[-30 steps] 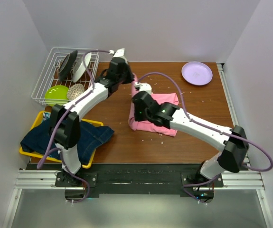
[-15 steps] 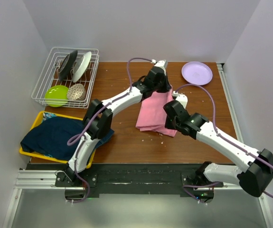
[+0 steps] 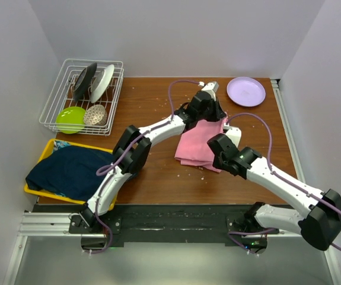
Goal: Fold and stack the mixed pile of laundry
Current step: Fold the T-shirt at the center of the board.
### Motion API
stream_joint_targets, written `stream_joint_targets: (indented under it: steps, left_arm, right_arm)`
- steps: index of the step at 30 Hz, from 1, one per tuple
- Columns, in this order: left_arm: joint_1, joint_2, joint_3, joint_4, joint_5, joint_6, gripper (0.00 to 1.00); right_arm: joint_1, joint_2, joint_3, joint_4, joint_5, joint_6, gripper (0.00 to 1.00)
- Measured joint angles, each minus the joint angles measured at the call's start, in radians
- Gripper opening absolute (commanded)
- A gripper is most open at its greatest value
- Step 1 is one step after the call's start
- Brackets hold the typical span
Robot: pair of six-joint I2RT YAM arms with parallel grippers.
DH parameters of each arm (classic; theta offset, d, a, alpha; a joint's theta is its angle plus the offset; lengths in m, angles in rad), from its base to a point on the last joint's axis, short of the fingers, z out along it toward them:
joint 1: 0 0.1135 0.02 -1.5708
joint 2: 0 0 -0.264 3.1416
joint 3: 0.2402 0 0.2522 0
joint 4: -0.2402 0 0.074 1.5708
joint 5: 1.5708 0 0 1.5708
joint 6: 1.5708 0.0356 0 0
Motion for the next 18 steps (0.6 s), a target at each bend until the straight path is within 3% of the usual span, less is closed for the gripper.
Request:
stream_joint_targets:
  steps: [1, 3, 4, 7, 13, 18]
  left_arm:
    - [-0.003, 0.016, 0.0, 0.017, 0.013, -0.003, 0.21]
    - [-0.004, 0.04, 0.003, 0.042, 0.036, -0.006, 0.35]
    - [-0.003, 0.056, 0.008, 0.054, 0.053, -0.008, 0.46]
    - [-0.004, 0.089, 0.037, 0.061, 0.102, -0.002, 0.63]
    - [0.005, 0.063, 0.039, 0.076, 0.144, 0.024, 0.67]
    - [0.067, -0.113, -0.12, 0.084, 0.15, 0.027, 0.61]
  right_arm:
    - [-0.004, 0.0, -0.009, -0.003, 0.002, 0.006, 0.36]
    - [-0.006, -0.002, -0.022, -0.019, 0.001, 0.017, 0.43]
    - [-0.007, -0.004, -0.025, -0.035, 0.0, 0.02, 0.46]
    - [-0.009, -0.023, -0.021, -0.069, 0.001, 0.026, 0.48]
    - [-0.051, -0.004, 0.074, -0.065, -0.009, 0.006, 0.47]
    - [-0.175, 0.132, 0.117, 0.059, -0.09, -0.034, 0.46]
